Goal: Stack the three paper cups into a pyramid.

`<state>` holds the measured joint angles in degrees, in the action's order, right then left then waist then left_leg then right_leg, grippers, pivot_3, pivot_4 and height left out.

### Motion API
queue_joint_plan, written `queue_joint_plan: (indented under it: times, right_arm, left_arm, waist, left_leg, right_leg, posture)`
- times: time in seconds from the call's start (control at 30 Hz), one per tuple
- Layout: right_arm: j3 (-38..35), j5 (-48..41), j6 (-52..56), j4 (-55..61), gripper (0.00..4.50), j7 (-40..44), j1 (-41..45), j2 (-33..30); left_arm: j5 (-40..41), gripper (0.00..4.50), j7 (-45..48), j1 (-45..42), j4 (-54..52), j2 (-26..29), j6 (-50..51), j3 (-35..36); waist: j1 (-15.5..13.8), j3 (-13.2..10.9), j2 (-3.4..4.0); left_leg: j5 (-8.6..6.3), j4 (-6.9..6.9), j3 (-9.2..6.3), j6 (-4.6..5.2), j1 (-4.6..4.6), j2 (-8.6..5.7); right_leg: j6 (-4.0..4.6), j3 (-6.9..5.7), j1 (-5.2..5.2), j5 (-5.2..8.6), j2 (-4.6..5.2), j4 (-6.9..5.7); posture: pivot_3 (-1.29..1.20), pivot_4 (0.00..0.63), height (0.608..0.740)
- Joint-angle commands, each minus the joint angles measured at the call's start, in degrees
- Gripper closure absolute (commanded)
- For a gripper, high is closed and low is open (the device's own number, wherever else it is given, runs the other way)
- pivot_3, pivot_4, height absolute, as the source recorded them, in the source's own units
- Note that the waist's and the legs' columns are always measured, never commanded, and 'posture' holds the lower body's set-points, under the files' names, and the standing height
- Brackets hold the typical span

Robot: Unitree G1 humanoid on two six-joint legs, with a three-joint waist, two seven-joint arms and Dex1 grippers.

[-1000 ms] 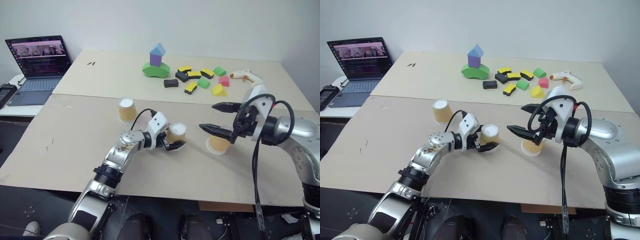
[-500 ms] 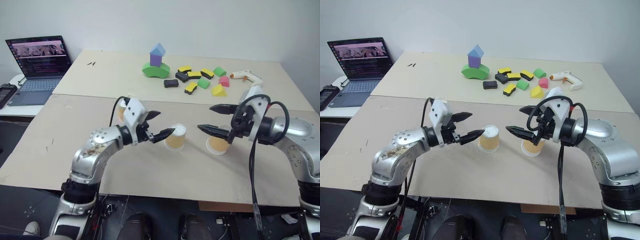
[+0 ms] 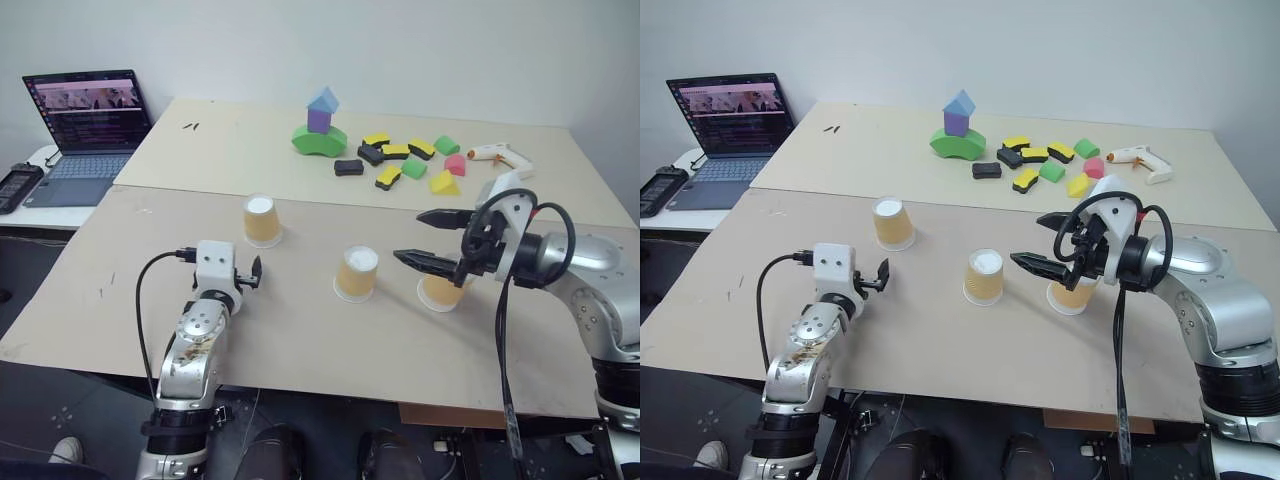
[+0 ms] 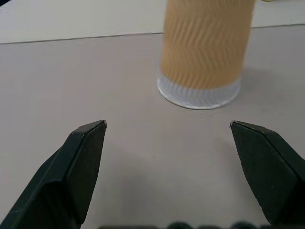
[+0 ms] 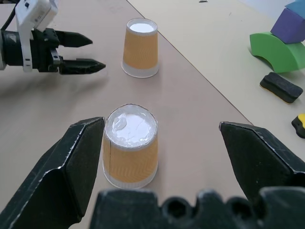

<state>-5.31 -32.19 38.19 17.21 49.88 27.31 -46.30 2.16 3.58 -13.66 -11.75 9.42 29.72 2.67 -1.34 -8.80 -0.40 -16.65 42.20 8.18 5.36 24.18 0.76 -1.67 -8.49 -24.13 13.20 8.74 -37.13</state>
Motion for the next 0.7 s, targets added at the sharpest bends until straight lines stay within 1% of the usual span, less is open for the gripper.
queue_joint_plan:
  times: [0.03, 0.17, 0.3, 0.43, 0.57, 0.7]
  right_arm:
    - [-1.77, 0.01, -1.15, 1.01, 0.0, -0.2, 1.03, -0.32]
    - [-2.08, -0.07, -1.14, 1.41, 0.0, -0.39, 0.43, -0.4]
    - [-2.0, 0.09, -1.26, 1.37, 0.0, -0.97, 0.34, 0.01]
    - [-1.91, 0.24, -1.47, 1.35, 0.0, -1.31, 0.38, 0.31]
    - [-1.9, 0.25, -1.58, 1.38, 0.0, -1.59, 0.48, 0.48]
    - [-1.89, 0.41, -1.83, 1.16, 0.0, -1.64, 0.28, 0.48]
  left_arm:
    - [0.28, 0.08, 1.92, -3.04, 2.91, 0.54, -3.34, -0.45]
    - [0.55, 0.08, 2.98, -7.57, 7.77, 1.72, -5.34, 0.85]
    - [0.47, 0.08, 3.68, -14.1, 15.11, 3.54, -8.58, 2.02]
    - [0.72, 0.08, 5.95, -19.72, 20.25, 4.54, -10.27, 1.41]
    - [0.93, 0.08, 8.53, -22.66, 23.78, 4.8, -11.52, 0.83]
    - [1.23, 0.08, 9.09, -25.51, 27.17, 4.39, -12.54, 1.41]
  waist:
    - [0.06, 0.0, 0.0]
    - [0.26, 0.0, 0.0]
    - [0.24, 0.0, 0.0]
    - [0.33, 0.0, -0.01]
    - [0.52, 0.0, -0.01]
    - [0.65, 0.0, -0.01]
  left_leg:
    - [0.0, 0.0, 0.0, 0.0, 0.0, 0.0]
    - [0.0, -0.01, 0.01, 0.0, 0.01, 0.01]
    - [0.01, 0.0, 0.01, 0.01, 0.02, 0.0]
    - [0.0, -0.01, 0.02, 0.01, 0.03, -0.01]
    - [0.0, -0.05, 0.03, 0.01, 0.04, -0.02]
    - [0.01, -0.05, 0.04, 0.01, 0.04, -0.02]
  right_leg:
    - [0.0, 0.0, -0.01, 0.0, 0.0, -0.02]
    - [0.0, -0.01, -0.03, 0.0, -0.01, -0.01]
    - [0.0, -0.05, -0.01, 0.0, -0.02, 0.0]
    - [0.0, -0.05, -0.02, 0.0, -0.02, 0.01]
    - [-0.01, -0.06, -0.02, 0.0, -0.04, 0.03]
    - [-0.01, -0.06, -0.03, 0.01, -0.07, 0.03]
  posture:
    - [0.0, 0.15, 0.695]
    - [0.0, 0.15, 0.695]
    - [0.0, 0.15, 0.695]
    - [0.0, 0.15, 0.695]
    - [0.0, 0.15, 0.695]
    - [0.0, 0.15, 0.695]
